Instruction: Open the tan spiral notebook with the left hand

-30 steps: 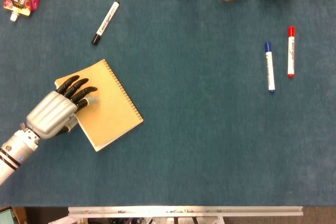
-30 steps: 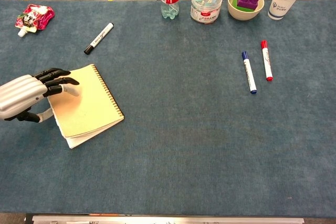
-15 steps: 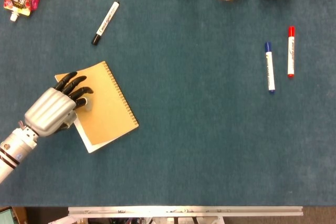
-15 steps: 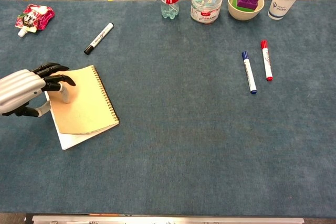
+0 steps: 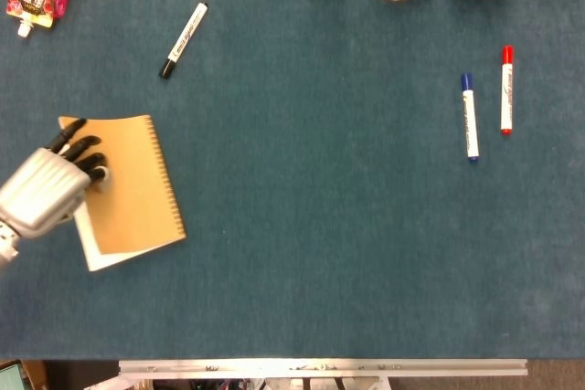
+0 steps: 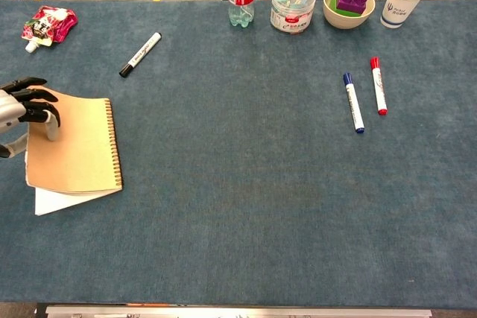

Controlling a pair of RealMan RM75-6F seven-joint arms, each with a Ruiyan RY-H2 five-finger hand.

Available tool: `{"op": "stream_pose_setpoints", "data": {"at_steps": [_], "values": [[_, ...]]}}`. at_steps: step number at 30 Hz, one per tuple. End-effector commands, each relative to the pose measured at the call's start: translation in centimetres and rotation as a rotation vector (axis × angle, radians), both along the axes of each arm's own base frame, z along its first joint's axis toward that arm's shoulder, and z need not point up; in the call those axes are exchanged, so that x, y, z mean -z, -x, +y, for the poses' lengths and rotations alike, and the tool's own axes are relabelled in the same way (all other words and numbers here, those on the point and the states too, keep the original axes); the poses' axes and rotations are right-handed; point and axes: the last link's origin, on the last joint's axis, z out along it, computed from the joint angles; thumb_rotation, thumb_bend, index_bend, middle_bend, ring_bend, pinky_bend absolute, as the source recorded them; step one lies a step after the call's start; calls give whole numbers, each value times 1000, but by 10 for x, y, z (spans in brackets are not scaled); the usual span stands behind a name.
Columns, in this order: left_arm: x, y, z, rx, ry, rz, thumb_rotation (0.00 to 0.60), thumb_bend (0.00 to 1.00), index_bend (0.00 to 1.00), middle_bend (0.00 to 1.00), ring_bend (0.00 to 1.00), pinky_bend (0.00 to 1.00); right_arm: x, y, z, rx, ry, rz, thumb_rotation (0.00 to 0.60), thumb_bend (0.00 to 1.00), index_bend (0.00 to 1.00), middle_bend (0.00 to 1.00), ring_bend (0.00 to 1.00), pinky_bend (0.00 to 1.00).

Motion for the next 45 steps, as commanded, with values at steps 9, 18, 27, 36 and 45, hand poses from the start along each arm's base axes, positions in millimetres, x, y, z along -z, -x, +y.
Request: {"op": "stream_pose_setpoints", "data": {"at_steps": [9,18,27,36,45], "values": [[-26,-48,2,196,29,335,600,548,602,338,170,57,3,1,1,0,-1,-9,600,226,238,273,147,265],[7,-99,10,344,101,425,600,549,566,326,170,57,0,7,3,10,11,-15,600,227,238,273,147,265],[24,-141,26,458,110,504,600,549,537,326,170,57,-3,14,5,27,23,-25,600,226,238,273,147,265],[53,-151,23,467,166,547,600,549,463,323,169,57,-3,21,6,36,22,-38,600,226,238,273,147,265],[79,-163,17,449,175,551,600,549,148,217,105,57,-4,24,8,41,27,-45,600,226,238,273,147,265]]}}
